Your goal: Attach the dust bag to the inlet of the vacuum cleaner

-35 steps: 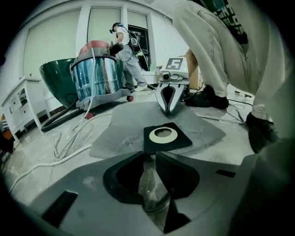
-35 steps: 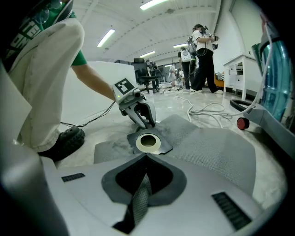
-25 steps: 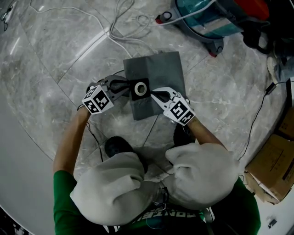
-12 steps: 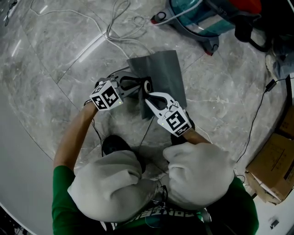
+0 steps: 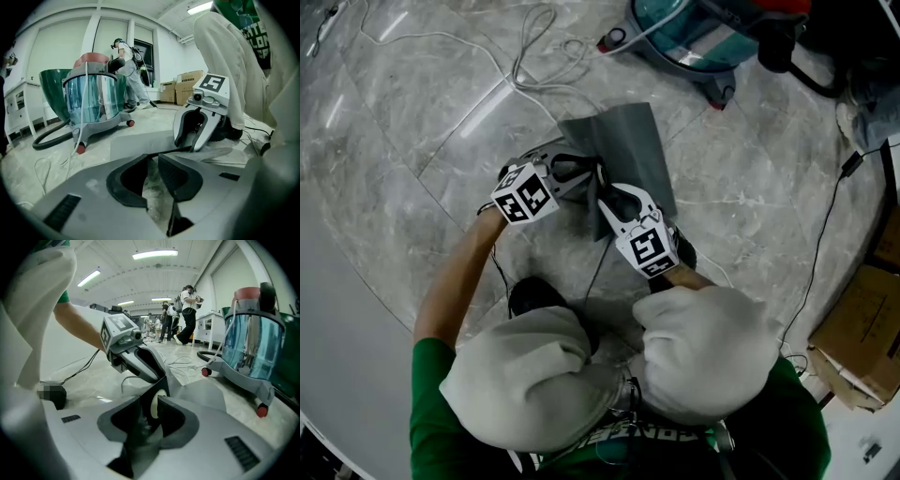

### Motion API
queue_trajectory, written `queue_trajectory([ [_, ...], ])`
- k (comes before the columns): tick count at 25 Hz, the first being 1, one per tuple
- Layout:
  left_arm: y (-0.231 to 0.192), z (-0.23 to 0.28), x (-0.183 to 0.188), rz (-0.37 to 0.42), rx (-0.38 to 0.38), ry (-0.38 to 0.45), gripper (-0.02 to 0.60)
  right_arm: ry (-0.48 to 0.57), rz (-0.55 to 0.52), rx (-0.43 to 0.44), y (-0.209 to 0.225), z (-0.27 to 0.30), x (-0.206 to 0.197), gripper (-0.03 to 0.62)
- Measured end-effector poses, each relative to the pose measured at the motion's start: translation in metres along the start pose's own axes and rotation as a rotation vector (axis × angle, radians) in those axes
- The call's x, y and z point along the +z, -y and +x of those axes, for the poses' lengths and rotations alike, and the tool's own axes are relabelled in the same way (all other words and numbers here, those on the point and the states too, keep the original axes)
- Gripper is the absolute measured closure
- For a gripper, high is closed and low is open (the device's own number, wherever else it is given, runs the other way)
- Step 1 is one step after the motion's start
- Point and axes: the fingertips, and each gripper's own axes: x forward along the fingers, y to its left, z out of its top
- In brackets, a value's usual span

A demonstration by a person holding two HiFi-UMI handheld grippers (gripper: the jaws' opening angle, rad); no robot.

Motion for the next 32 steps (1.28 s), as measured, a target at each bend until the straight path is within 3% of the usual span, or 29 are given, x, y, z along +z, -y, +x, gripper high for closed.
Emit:
queue_trajectory([
  [9, 0.002, 0.014, 0.013, 0.038, -0.018, -0.021, 0.508, 0.005, -0.015, -0.086, 0.015, -0.006, -0.001, 0.546],
  [15, -0.006, 0.002, 0.032, 0.088, -0.015, -0.009, 0.508, 0.033, -0.025, -0.030, 0.029, -0.019, 0.010, 0.567],
  [24, -0.051, -0.032, 0.126, 0.224, 0.038, 0.085, 0.508, 0.103, -0.181, 0.052, 0.051, -0.058, 0.053, 0.568],
  [32, -0.065, -0.034, 0.195, 0.310, -0.066, 0.115, 0.508, 0.193, -0.339, 0.109, 0.076, -0.128, 0.099, 0.571],
])
